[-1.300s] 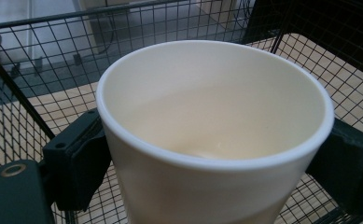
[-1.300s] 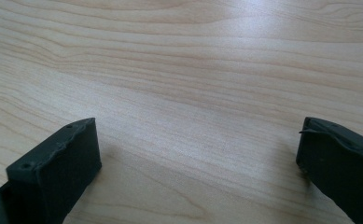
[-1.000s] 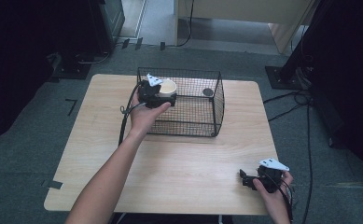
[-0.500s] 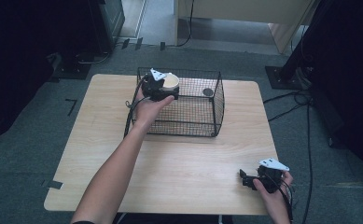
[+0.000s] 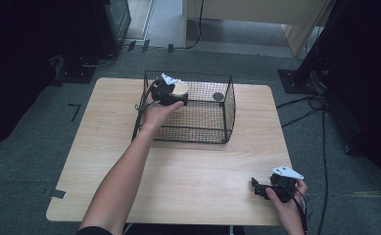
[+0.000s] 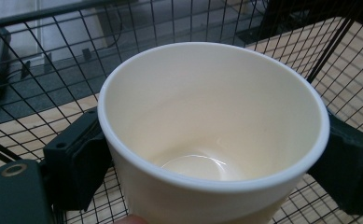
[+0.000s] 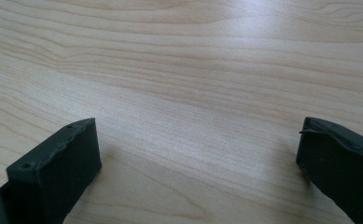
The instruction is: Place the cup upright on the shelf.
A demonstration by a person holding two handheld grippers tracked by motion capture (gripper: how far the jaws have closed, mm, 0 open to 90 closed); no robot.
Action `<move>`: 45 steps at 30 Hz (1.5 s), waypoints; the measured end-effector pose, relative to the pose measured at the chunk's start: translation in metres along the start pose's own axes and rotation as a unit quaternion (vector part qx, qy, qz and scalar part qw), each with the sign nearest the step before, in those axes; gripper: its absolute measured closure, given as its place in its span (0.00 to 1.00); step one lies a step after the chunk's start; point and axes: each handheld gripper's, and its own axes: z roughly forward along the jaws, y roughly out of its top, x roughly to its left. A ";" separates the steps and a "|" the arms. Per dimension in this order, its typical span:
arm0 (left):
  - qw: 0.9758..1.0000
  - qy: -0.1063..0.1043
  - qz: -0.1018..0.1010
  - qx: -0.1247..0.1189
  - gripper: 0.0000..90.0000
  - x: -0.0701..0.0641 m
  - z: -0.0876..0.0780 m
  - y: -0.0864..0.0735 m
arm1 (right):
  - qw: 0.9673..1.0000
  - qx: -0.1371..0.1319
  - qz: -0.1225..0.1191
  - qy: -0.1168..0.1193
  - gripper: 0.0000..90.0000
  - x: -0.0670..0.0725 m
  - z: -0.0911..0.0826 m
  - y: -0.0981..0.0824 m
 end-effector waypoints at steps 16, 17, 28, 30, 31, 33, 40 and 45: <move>0.997 -0.016 0.001 0.071 0.12 0.006 0.015 -0.010 | 1.000 0.000 0.000 0.000 0.00 0.000 0.000 0.000; 0.996 -0.021 0.007 0.081 0.12 0.006 0.017 -0.011 | 1.000 0.000 0.000 0.000 0.00 0.000 0.000 0.000; 0.994 -0.030 0.022 0.104 0.12 0.002 0.019 -0.011 | 1.000 0.000 0.000 0.000 0.00 0.000 0.000 0.000; 0.993 -0.028 0.014 0.110 0.12 0.002 0.019 -0.011 | 1.000 0.000 0.000 0.000 0.00 0.000 0.000 0.000; 0.993 -0.027 0.011 0.112 0.12 0.002 0.018 -0.010 | 1.000 0.000 0.000 0.000 0.00 0.000 0.000 0.000; 0.993 -0.026 0.014 0.113 0.11 0.003 0.018 -0.010 | 1.000 0.000 0.000 0.000 0.00 0.000 0.000 0.000; 0.993 -0.005 0.029 0.111 0.10 0.000 0.016 -0.009 | 1.000 0.000 0.000 0.000 0.00 0.000 0.000 0.000; 0.995 -0.002 0.031 0.094 0.10 0.000 0.012 -0.008 | 1.000 0.000 0.000 0.000 0.00 0.000 0.000 0.000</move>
